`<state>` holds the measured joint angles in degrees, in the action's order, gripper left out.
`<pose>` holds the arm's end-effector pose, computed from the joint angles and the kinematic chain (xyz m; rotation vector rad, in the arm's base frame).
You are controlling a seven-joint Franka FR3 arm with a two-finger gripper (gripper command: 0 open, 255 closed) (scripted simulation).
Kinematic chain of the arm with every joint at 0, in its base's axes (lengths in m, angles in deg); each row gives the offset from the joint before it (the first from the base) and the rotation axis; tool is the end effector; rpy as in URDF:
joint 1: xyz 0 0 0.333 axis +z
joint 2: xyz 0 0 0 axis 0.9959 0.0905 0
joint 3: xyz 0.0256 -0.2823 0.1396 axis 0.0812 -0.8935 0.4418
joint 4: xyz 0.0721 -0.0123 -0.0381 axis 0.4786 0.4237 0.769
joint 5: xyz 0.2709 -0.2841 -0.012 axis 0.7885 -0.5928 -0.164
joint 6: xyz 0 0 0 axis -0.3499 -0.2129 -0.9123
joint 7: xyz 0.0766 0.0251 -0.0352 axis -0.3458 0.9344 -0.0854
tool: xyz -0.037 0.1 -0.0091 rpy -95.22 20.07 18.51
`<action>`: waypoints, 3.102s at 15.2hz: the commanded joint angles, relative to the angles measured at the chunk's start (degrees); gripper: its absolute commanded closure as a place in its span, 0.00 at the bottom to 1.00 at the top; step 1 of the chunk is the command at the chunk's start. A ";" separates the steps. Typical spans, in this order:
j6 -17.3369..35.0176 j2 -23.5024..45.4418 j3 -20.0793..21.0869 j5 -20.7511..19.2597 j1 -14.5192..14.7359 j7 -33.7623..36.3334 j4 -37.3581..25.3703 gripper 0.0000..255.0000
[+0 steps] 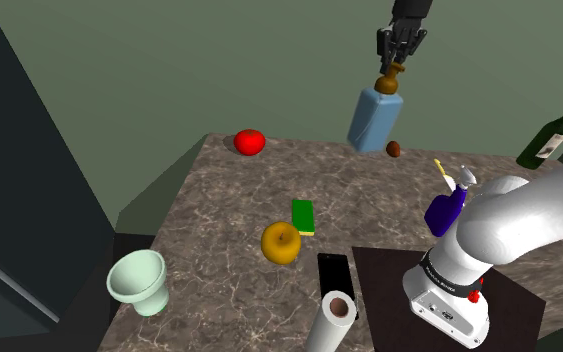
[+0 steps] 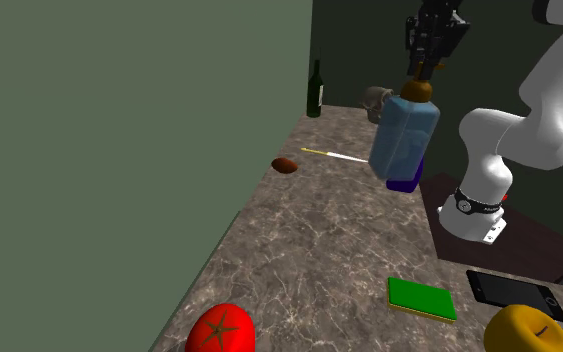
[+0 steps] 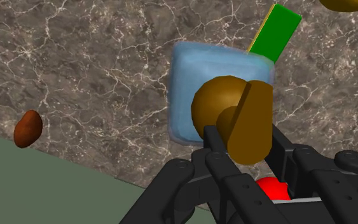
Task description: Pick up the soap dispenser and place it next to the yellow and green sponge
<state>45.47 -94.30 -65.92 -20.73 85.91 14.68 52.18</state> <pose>0.3618 -0.0614 0.6857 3.0959 -0.4543 0.0194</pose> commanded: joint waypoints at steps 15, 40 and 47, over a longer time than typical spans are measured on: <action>11.81 -4.24 -0.45 -0.63 -0.37 0.44 15.99 1.00; 31.10 -4.29 -1.69 -1.77 -0.89 0.95 35.33 1.00; 34.47 -3.45 -1.96 -1.97 -0.95 1.00 37.86 1.00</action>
<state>79.77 -97.75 -67.86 -22.69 84.96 15.68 89.93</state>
